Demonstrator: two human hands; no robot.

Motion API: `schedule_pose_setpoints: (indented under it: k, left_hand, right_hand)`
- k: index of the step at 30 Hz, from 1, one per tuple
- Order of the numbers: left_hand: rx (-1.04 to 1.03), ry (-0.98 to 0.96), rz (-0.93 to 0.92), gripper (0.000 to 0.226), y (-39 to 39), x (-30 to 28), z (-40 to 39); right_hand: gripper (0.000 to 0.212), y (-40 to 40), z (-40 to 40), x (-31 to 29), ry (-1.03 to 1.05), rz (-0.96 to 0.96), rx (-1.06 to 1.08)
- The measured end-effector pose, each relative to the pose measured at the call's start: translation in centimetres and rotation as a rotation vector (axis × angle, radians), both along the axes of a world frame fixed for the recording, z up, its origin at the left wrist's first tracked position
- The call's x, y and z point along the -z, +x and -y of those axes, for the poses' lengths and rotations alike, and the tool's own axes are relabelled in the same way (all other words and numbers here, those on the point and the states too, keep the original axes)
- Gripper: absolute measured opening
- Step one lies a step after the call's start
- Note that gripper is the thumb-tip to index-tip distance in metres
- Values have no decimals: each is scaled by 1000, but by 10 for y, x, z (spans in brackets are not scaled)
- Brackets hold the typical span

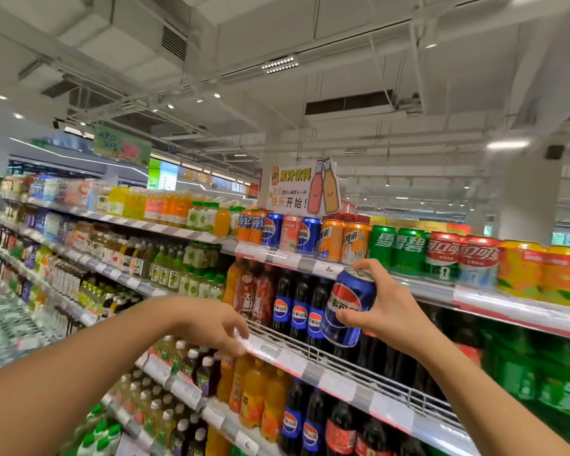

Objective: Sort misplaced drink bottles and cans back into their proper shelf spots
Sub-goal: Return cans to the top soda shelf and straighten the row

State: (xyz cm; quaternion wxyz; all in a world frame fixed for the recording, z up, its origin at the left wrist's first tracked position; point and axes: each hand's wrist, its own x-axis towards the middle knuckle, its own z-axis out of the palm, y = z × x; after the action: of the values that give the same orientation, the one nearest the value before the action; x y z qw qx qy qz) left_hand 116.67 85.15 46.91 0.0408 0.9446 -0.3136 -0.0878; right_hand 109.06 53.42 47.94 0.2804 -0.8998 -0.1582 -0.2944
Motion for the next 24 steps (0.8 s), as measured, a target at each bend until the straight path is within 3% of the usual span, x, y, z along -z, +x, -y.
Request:
schedule_pose_setpoints:
  k: [12, 16, 21, 24]
  left_hand:
    - [65, -125, 479, 54, 150, -65, 48]
    - [81, -310, 623, 57, 214, -80, 58]
    - [136, -562, 670, 37, 279, -94, 70]
    - [117, -526, 735, 57, 314, -99, 83]
  right_hand:
    - [70, 96, 3, -7, 16, 50, 112]
    - [72, 116, -7, -8, 26, 18, 176]
    - [75, 139, -22, -17, -58, 55, 302]
    - [78, 147, -32, -23, -61, 67, 343]
